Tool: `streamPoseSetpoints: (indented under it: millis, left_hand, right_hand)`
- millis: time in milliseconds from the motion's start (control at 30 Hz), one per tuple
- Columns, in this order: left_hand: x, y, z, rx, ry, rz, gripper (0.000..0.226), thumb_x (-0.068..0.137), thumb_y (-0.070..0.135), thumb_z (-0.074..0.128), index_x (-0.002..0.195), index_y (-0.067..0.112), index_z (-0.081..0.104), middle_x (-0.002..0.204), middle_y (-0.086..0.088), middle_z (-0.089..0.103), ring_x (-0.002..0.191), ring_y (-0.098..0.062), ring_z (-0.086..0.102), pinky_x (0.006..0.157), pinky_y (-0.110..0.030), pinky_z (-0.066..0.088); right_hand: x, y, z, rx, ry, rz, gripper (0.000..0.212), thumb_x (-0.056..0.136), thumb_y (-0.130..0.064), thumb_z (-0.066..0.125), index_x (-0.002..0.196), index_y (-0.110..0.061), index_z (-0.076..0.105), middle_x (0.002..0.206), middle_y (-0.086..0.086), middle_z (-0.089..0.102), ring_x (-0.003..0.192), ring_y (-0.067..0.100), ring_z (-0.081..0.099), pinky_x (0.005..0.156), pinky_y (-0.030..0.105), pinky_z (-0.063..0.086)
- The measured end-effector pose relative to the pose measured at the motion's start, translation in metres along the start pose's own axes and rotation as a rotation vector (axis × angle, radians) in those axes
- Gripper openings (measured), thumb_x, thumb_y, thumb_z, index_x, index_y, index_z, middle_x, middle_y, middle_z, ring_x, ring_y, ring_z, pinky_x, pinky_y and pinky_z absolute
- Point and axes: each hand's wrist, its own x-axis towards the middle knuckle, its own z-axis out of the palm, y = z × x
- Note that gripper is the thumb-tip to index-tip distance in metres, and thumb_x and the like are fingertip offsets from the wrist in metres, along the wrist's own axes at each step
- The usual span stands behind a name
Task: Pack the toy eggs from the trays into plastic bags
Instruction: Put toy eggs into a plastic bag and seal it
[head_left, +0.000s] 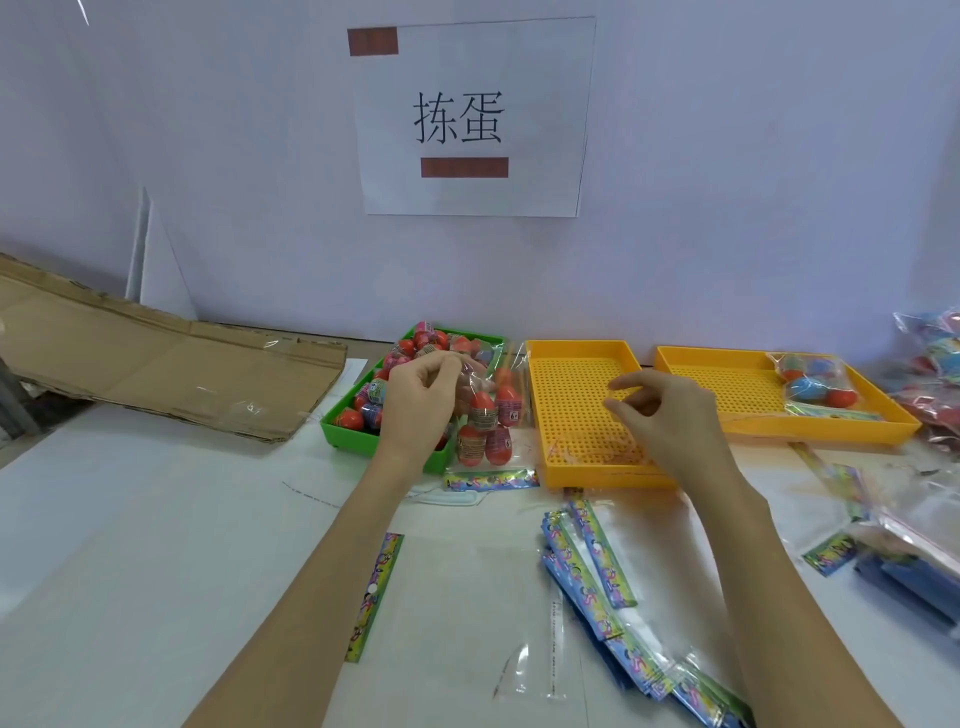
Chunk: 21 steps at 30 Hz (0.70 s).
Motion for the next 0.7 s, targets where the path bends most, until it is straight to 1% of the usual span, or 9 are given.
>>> streamPoseSetpoints:
  millis: [100, 200, 300, 367, 433, 500, 567, 633, 700]
  left_hand:
    - [-0.005, 0.007, 0.0, -0.115, -0.098, 0.036, 0.033, 0.108, 0.007, 0.047, 0.092, 0.006, 0.075, 0.082, -0.009, 0.078, 0.071, -0.013, 0.072, 0.062, -0.021, 0.055]
    - [-0.008, 0.018, 0.001, -0.299, -0.32, 0.058, 0.035, 0.107, 0.011, 0.045, 0.09, 0.008, 0.075, 0.09, -0.012, 0.075, 0.076, -0.018, 0.068, 0.07, -0.024, 0.055]
    - [-0.011, 0.024, 0.007, -0.283, -0.508, -0.011, 0.031, 0.108, 0.02, 0.049, 0.103, 0.01, 0.078, 0.111, -0.016, 0.073, 0.078, -0.02, 0.068, 0.07, -0.026, 0.056]
    - [-0.015, 0.025, 0.011, -0.223, -0.59, -0.048, 0.029, 0.109, 0.026, 0.051, 0.115, 0.015, 0.077, 0.116, -0.014, 0.072, 0.079, -0.023, 0.068, 0.066, -0.027, 0.056]
    - [-0.018, 0.025, 0.014, -0.212, -0.632, -0.057, 0.029, 0.11, 0.028, 0.051, 0.118, 0.016, 0.076, 0.119, -0.01, 0.073, 0.083, -0.026, 0.07, 0.067, -0.027, 0.056]
    - [-0.02, 0.026, 0.016, -0.207, -0.641, -0.065, 0.031, 0.11, 0.03, 0.051, 0.117, 0.013, 0.076, 0.12, -0.007, 0.074, 0.086, -0.028, 0.071, 0.069, -0.028, 0.057]
    - [-0.021, 0.027, 0.017, -0.166, -0.626, -0.068, 0.032, 0.108, 0.035, 0.053, 0.115, 0.016, 0.078, 0.111, -0.012, 0.077, 0.08, -0.027, 0.07, 0.07, -0.028, 0.056]
    - [-0.021, 0.026, 0.016, -0.114, -0.604, -0.069, 0.031, 0.108, 0.036, 0.054, 0.114, 0.02, 0.079, 0.096, -0.017, 0.077, 0.072, -0.02, 0.069, 0.07, -0.024, 0.055]
    - [-0.021, 0.024, 0.015, -0.087, -0.579, -0.065, 0.031, 0.109, 0.033, 0.052, 0.114, 0.018, 0.079, 0.093, -0.017, 0.077, 0.073, -0.016, 0.07, 0.07, -0.021, 0.054]
  right_hand:
    - [-0.001, -0.008, 0.006, -0.016, -0.053, -0.058, 0.011, 0.096, -0.034, 0.072, 0.091, -0.024, 0.074, 0.065, -0.01, 0.072, 0.06, 0.001, 0.065, 0.062, 0.024, 0.053]
    - [-0.005, -0.021, 0.014, 0.031, -0.055, -0.105, 0.016, 0.098, -0.034, 0.07, 0.088, -0.022, 0.073, 0.061, -0.01, 0.07, 0.059, 0.002, 0.064, 0.058, 0.022, 0.05]
    - [-0.009, -0.036, 0.018, 0.124, -0.029, -0.145, 0.015, 0.098, -0.031, 0.07, 0.089, -0.02, 0.074, 0.063, -0.009, 0.07, 0.058, 0.006, 0.065, 0.059, 0.023, 0.052]
    - [-0.011, -0.043, 0.019, 0.172, -0.007, -0.169, 0.012, 0.098, -0.027, 0.071, 0.092, -0.017, 0.075, 0.066, -0.008, 0.07, 0.058, 0.009, 0.065, 0.061, 0.031, 0.056]
    - [-0.012, -0.047, 0.019, 0.166, 0.004, -0.195, 0.01, 0.098, -0.024, 0.07, 0.095, -0.015, 0.075, 0.07, -0.005, 0.07, 0.062, 0.011, 0.066, 0.062, 0.037, 0.057]
    - [-0.012, -0.048, 0.017, 0.138, 0.016, -0.224, 0.011, 0.098, -0.024, 0.071, 0.095, -0.014, 0.075, 0.071, -0.006, 0.069, 0.063, 0.011, 0.065, 0.062, 0.033, 0.056]
    - [-0.013, -0.049, 0.016, 0.102, 0.033, -0.244, 0.012, 0.098, -0.023, 0.071, 0.095, -0.013, 0.075, 0.071, -0.006, 0.067, 0.064, 0.009, 0.063, 0.061, 0.025, 0.052]
    - [-0.012, -0.049, 0.016, 0.081, 0.049, -0.252, 0.011, 0.098, -0.022, 0.071, 0.096, -0.012, 0.075, 0.072, -0.006, 0.066, 0.064, 0.008, 0.062, 0.06, 0.019, 0.049]
    - [-0.012, -0.047, 0.015, 0.094, 0.062, -0.241, 0.011, 0.098, -0.022, 0.07, 0.097, -0.012, 0.075, 0.073, -0.006, 0.067, 0.062, 0.007, 0.063, 0.061, 0.019, 0.049]
